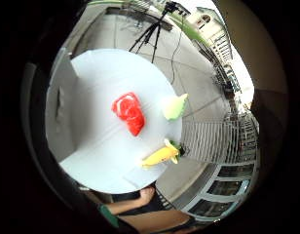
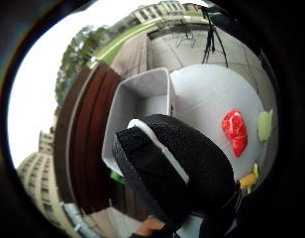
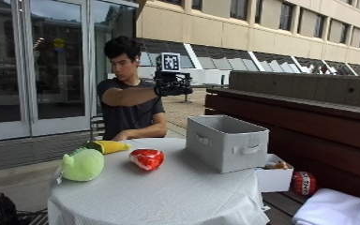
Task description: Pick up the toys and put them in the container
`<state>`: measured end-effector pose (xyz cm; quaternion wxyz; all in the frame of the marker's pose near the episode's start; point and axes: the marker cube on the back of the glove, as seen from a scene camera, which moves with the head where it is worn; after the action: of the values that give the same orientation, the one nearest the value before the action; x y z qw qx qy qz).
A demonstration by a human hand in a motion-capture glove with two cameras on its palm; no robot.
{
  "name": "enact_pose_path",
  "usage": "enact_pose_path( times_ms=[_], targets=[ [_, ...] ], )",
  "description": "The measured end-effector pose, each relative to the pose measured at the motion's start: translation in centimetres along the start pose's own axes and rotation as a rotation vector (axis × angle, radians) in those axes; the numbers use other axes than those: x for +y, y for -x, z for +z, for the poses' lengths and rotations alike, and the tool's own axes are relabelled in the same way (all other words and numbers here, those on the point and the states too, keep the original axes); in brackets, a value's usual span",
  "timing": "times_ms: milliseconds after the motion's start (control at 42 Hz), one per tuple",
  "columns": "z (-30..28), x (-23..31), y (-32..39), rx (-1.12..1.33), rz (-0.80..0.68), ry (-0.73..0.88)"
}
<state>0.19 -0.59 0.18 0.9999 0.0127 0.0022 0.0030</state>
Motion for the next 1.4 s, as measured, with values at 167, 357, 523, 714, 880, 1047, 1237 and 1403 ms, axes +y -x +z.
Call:
enact_pose_path(
  times_ms=[167,357,523,714,880,1047,1237,1403],
  targets=[
    [0.1,-0.1,0.1,0.012,0.004,-0.015],
    [0.1,0.2,0.5,-0.002,-0.01,0.002],
    [0.2,0.4,0.8,-0.014,-0.044,0.024],
    [0.6,0.0,0.2,-0.018,-0.053,0.03],
    [0.8,0.3,-1.6,-0.01,-0.042,0.029],
    [1.2,-0.3,-4.9,-0.022,-0.04,0.058],
    [3.4,-0.8,-7.9,-0.009,-0.007,0.047],
    [6.2,-0.8,-10.4,0.005,-0.006,0.094]
  ],
)
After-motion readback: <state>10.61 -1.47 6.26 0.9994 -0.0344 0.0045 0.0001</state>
